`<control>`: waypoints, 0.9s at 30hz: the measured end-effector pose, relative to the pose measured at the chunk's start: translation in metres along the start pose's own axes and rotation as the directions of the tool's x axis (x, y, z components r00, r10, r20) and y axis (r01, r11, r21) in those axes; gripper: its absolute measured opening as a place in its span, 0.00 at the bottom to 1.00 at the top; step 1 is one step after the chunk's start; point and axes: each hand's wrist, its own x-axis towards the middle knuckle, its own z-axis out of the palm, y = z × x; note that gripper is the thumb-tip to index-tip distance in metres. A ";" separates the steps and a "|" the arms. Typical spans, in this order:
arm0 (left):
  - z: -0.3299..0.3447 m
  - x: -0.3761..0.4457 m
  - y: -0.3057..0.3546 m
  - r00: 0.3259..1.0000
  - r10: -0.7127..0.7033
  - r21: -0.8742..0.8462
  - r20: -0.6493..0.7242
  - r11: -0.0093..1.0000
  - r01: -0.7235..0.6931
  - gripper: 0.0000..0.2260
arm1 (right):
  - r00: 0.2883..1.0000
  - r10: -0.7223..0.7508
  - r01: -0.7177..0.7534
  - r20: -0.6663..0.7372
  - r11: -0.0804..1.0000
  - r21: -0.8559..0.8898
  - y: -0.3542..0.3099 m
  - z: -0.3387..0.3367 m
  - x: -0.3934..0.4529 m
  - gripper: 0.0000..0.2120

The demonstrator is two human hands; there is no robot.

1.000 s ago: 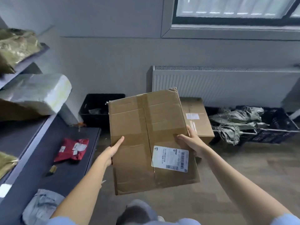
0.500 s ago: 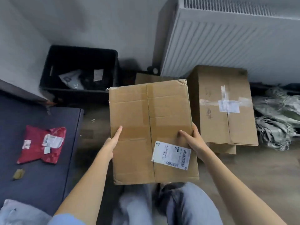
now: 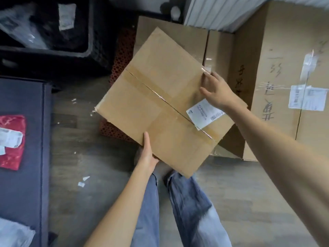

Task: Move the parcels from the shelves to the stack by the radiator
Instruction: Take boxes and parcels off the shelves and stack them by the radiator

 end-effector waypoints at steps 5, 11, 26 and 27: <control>0.016 -0.013 0.008 0.999 0.004 -0.001 -0.053 1.000 -0.004 0.31 | 0.973 0.166 -0.169 -0.159 0.986 -0.005 0.042 0.035 -0.062 0.37; -0.011 -0.014 0.092 0.797 0.501 0.345 -0.336 0.853 -0.391 0.51 | 0.809 0.532 -0.583 0.250 0.674 0.454 0.045 0.079 -0.150 0.41; 0.009 -0.008 0.078 0.872 0.415 0.261 -0.260 0.899 -0.351 0.25 | 0.647 0.596 -0.637 0.476 0.079 0.767 0.068 0.061 -0.124 0.35; 0.013 -0.009 0.074 0.868 0.415 0.240 -0.270 0.903 -0.357 0.24 | 0.635 0.600 -0.582 0.486 -0.041 0.812 0.066 0.060 -0.121 0.36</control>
